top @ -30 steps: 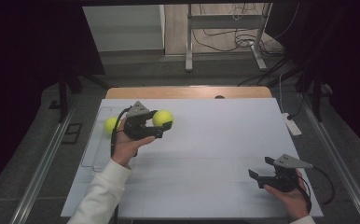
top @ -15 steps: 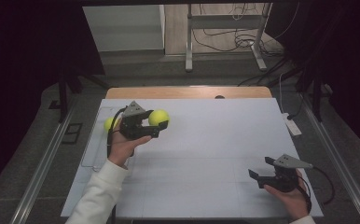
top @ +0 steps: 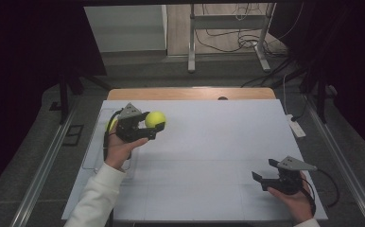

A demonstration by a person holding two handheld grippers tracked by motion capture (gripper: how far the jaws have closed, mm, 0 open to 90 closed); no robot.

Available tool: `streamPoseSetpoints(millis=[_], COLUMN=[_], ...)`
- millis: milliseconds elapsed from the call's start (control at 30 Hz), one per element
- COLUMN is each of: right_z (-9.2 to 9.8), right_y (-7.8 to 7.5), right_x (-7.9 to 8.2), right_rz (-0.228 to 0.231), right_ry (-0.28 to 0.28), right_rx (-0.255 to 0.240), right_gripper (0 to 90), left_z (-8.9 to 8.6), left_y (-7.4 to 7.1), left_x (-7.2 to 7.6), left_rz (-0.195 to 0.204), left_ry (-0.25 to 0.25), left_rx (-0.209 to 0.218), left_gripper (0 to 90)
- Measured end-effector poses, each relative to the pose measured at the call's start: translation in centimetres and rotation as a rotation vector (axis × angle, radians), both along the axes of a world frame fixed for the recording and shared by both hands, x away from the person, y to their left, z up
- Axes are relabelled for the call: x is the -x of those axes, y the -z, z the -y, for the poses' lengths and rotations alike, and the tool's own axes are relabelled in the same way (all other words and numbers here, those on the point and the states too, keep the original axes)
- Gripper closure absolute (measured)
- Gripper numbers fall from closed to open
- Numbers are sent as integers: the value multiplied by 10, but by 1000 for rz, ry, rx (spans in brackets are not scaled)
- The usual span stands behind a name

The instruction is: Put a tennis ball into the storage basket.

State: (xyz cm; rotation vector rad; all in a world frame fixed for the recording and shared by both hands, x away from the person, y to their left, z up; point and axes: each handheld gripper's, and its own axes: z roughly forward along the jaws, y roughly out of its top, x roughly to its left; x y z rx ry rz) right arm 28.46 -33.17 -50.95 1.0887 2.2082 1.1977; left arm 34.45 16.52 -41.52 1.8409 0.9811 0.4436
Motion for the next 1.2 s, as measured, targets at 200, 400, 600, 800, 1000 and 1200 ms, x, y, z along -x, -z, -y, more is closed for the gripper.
streamPoseSetpoints(millis=[200,400,600,800,1000,1200], right_z=[0,0,0,0,-1,-1], right_y=[0,0,0,0,0,0], right_x=[0,0,0,0,0,0], right_rz=[-2,0,1,0,-1,2], right_ry=[1,0,1,3,4,3], right_rx=[-1,0,0,2,3,5], right_gripper=[132,133,132,133,133,133], left_z=[-6,-14,-21,-33,-43,-51], left_y=[-1,0,0,2,3,4], left_x=[2,3,5,8,10,12], left_rz=[2,0,1,-3,-5,-8], left_ry=[-15,-39,-58,-89,-110,-131], left_rx=[3,5,5,9,12,12], left_gripper=[272,273,272,273,272,272])
